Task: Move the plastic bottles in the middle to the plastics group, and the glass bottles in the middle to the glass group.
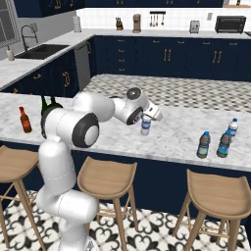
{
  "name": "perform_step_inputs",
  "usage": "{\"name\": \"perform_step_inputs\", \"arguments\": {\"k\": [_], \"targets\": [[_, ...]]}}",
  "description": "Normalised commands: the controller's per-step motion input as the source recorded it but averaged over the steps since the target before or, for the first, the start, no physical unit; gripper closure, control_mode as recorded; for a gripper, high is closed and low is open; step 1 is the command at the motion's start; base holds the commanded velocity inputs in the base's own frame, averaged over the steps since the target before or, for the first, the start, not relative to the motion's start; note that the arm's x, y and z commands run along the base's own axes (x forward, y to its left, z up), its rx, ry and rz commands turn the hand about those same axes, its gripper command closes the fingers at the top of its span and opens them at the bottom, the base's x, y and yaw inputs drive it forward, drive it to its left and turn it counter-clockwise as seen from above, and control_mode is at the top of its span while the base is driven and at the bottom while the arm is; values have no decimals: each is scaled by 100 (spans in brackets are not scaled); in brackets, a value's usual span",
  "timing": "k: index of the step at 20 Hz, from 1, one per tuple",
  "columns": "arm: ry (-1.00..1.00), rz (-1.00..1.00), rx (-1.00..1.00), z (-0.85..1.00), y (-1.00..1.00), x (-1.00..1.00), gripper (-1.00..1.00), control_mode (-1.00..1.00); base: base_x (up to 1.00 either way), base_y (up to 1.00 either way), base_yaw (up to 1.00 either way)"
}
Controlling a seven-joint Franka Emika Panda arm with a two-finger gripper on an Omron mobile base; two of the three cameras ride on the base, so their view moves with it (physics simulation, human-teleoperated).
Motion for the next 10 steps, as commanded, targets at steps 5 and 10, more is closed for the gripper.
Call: {"name": "perform_step_inputs", "arguments": {"k": [5,10], "targets": [[0,-36,0,3,-58,-49,100,-100,0,0,0],[0,-37,0,15,-29,-20,100,-100,0,0,0]]}}
